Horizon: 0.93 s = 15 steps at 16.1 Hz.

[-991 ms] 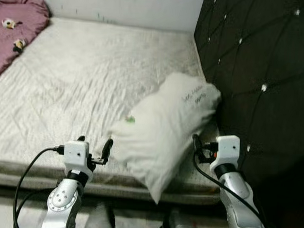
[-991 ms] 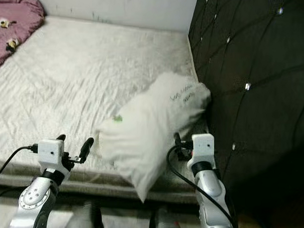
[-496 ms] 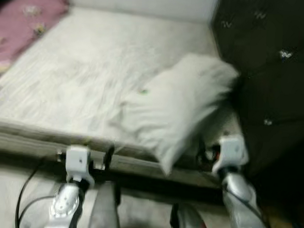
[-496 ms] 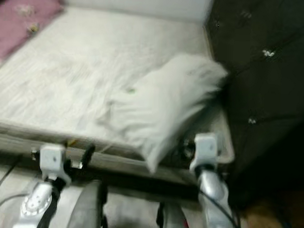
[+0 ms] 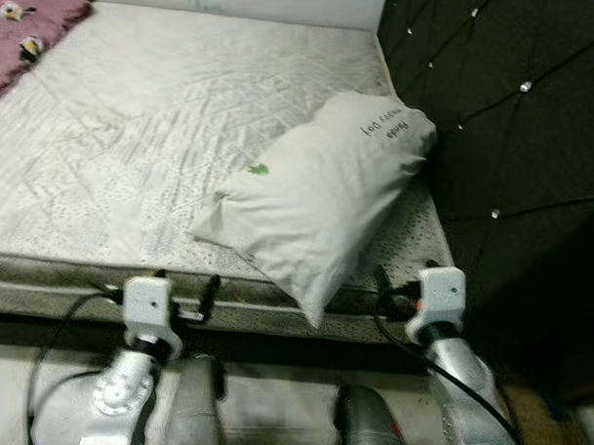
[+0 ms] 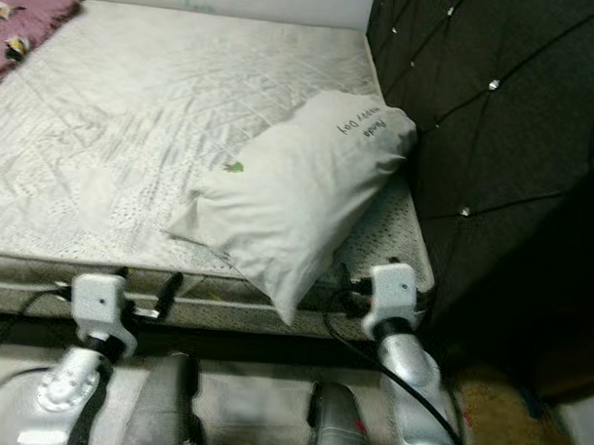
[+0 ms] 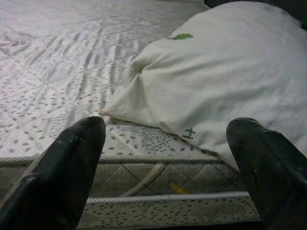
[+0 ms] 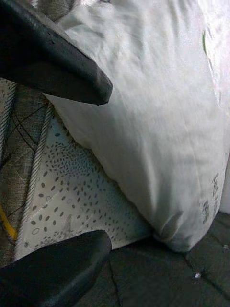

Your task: Clean up the room

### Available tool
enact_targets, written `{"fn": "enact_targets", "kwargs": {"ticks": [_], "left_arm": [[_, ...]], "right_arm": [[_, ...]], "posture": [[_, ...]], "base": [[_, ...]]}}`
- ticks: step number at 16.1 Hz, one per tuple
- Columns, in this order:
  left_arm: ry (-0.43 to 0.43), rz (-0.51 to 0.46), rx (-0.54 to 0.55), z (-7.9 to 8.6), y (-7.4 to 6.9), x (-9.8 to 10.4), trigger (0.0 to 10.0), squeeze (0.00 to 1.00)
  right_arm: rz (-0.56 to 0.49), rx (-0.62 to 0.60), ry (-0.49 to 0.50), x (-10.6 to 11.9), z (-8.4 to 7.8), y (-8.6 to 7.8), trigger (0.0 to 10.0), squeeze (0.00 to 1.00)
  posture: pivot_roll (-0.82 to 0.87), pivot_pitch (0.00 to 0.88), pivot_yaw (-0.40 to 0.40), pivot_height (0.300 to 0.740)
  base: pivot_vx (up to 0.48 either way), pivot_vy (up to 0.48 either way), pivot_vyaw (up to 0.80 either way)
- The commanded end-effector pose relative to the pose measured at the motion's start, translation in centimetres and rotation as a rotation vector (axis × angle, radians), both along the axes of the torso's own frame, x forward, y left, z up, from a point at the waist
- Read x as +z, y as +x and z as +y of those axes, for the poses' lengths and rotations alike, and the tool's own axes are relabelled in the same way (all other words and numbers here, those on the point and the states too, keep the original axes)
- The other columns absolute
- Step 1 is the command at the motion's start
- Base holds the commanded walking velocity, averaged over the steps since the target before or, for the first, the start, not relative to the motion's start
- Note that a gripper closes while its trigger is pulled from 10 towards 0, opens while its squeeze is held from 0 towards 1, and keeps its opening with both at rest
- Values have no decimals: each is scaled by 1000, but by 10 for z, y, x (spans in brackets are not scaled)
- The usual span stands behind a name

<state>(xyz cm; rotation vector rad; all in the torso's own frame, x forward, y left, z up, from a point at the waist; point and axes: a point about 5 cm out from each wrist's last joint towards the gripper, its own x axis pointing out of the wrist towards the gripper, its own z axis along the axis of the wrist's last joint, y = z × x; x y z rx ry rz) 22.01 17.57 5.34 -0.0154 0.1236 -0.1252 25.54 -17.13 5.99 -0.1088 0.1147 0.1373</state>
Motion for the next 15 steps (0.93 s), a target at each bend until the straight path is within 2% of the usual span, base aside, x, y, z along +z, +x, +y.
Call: {"fn": "enact_targets", "kwargs": {"ticks": [1,5,7,10,15], "left_arm": [[-11,-21,-3,0,-1,4,10000,0],[-5,-22,-16,-1,1,4,10000,0],[-7,-23,-18,-2,1,4,10000,0],[-1,-21,-16,-2,2,4,10000,0],[21,11,22,3,1,0,10000,0]], "right_arm": [[-2,39,-12,2,5,4,10000,0],[-11,68,-13,3,7,3,10000,0],[-17,88,-20,4,9,3,10000,0],[-8,83,-15,3,8,3,10000,0],[71,154,23,-8,13,-1,10000,0]], "posture": [[9,56,-69,626],[4,49,-65,626],[3,47,-65,626],[3,47,-65,626],[17,56,-68,621]], "base": [[356,0,0],[394,0,0],[422,0,628],[395,0,0],[0,0,0]]}}
